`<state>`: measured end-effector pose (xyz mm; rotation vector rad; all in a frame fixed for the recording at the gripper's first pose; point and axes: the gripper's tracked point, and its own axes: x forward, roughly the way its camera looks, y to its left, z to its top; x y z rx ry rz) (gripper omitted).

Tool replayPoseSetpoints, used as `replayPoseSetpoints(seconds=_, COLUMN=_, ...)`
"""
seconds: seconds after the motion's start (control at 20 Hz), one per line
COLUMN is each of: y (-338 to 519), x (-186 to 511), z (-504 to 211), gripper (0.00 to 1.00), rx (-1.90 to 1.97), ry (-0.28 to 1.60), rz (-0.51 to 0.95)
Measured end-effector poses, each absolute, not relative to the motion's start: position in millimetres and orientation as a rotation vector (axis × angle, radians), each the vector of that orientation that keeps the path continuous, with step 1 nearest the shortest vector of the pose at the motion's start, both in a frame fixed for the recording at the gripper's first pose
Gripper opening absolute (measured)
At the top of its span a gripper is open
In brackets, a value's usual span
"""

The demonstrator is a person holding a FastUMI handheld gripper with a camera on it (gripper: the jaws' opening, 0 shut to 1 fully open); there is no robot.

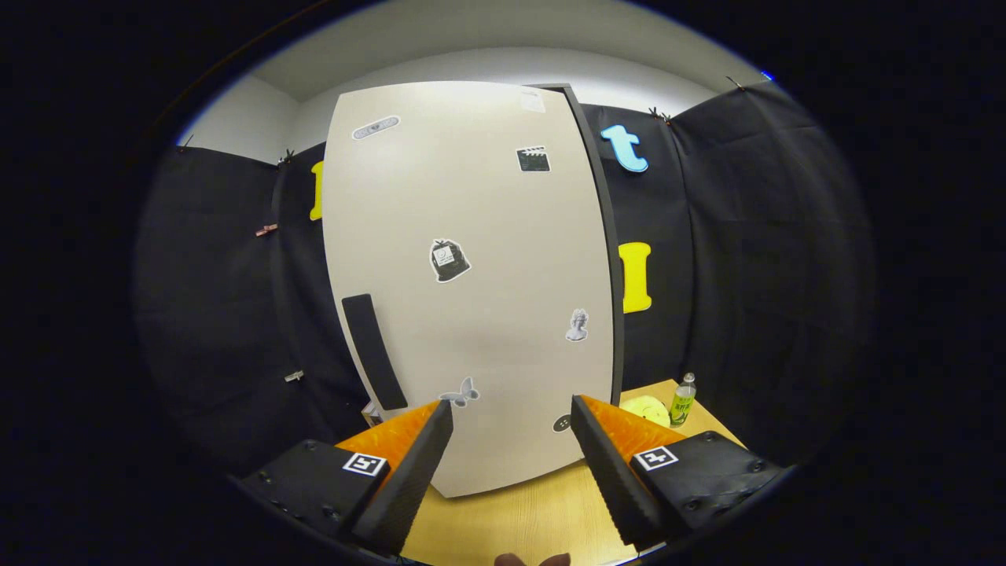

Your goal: Open the shoe cabinet door, grab the shoes and put them into the shoe cabinet, then close the shoe cabinet door.

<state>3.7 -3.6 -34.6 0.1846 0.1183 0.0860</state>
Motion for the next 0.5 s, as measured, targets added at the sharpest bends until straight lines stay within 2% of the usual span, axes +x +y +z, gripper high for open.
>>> replayPoseSetpoints(seconds=0.5, y=-4.6, x=1.3, z=-33.3, gripper=0.98, rx=0.182, ry=0.116, rz=0.089)
